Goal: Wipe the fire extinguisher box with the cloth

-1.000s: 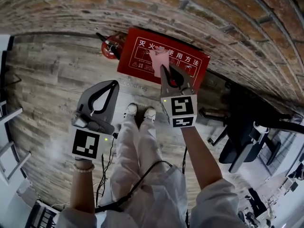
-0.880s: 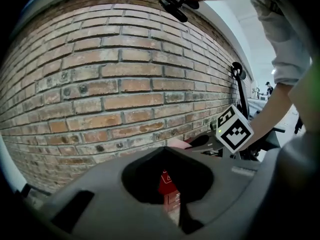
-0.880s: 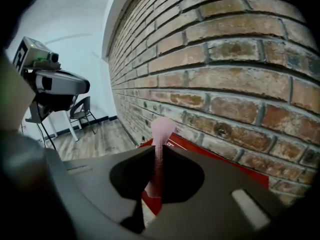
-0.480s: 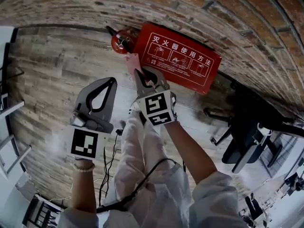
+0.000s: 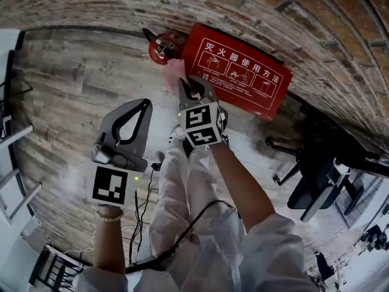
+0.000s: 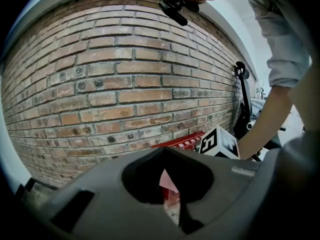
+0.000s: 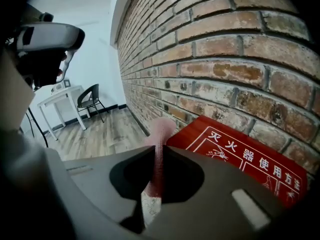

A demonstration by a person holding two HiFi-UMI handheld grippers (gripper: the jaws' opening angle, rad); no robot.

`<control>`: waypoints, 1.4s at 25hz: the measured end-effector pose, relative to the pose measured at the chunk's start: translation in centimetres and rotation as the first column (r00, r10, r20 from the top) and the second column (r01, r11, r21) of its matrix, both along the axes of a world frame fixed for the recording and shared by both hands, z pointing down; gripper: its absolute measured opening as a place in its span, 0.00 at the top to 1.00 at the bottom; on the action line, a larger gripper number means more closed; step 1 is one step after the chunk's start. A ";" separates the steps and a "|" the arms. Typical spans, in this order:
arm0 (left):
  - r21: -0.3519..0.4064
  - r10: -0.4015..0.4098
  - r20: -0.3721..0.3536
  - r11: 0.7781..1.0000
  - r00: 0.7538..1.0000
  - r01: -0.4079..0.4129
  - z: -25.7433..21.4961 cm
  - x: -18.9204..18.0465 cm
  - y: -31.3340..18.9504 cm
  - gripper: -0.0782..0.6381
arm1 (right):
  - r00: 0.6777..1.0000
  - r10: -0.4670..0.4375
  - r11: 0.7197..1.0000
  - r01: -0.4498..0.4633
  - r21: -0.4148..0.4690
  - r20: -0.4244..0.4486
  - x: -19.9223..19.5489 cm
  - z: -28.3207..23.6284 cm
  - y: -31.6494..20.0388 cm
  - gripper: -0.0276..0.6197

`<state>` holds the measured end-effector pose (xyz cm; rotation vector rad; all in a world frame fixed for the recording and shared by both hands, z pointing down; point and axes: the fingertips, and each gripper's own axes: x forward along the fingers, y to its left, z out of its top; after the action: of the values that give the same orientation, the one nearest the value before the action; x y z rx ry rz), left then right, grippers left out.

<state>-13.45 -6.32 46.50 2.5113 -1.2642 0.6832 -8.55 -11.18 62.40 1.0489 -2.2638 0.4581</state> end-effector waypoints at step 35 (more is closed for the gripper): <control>0.006 0.111 -0.006 0.994 0.994 -0.111 -0.1 5.5 0.0 0.89 | 0.953 0.255 0.967 -0.253 0.035 -0.166 13.7 1.6 0.9 0.91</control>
<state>-7.95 -6.35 46.36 2.6020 -1.1324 0.6969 5.15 -10.25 63.96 1.3420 -1.9941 0.4406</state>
